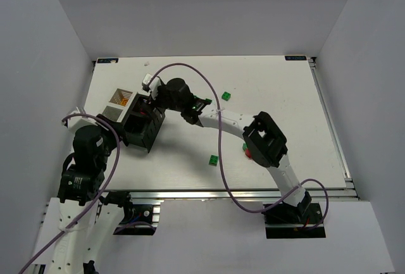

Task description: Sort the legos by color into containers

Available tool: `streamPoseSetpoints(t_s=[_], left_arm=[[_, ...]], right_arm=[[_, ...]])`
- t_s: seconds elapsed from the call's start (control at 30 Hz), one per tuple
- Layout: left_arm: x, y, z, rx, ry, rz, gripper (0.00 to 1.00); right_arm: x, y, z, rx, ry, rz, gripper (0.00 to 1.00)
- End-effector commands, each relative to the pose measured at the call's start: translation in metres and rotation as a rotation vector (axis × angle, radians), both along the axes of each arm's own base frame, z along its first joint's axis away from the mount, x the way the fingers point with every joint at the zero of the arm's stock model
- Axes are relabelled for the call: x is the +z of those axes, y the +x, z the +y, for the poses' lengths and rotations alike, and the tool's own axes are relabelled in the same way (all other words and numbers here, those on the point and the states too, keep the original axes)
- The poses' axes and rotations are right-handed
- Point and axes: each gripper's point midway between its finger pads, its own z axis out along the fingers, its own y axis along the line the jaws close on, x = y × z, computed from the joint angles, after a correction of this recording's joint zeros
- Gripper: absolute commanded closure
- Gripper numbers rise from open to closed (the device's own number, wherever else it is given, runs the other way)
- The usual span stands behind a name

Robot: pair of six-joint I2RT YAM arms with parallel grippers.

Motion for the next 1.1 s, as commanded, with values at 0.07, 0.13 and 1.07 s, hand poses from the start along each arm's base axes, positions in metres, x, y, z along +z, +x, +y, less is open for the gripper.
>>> streamPoseSetpoints(t_s=[0.07,0.13,1.07], left_arm=[[0.006,0.001,-0.014,-0.052,-0.073,-0.061,0.30],[0.007,0.000,-0.016,-0.063,-0.083,-0.068,0.30],[-0.019,-0.010,-0.121,-0.616,-0.336,-0.008,0.41]], right_arm=[[0.087,-0.010,-0.019,0.015,0.119,-0.133,0.11],[0.085,-0.012,-0.025,0.021,0.094,-0.136,0.11],[0.088,-0.091,-0.329,-0.101,-0.107,0.163,0.26]])
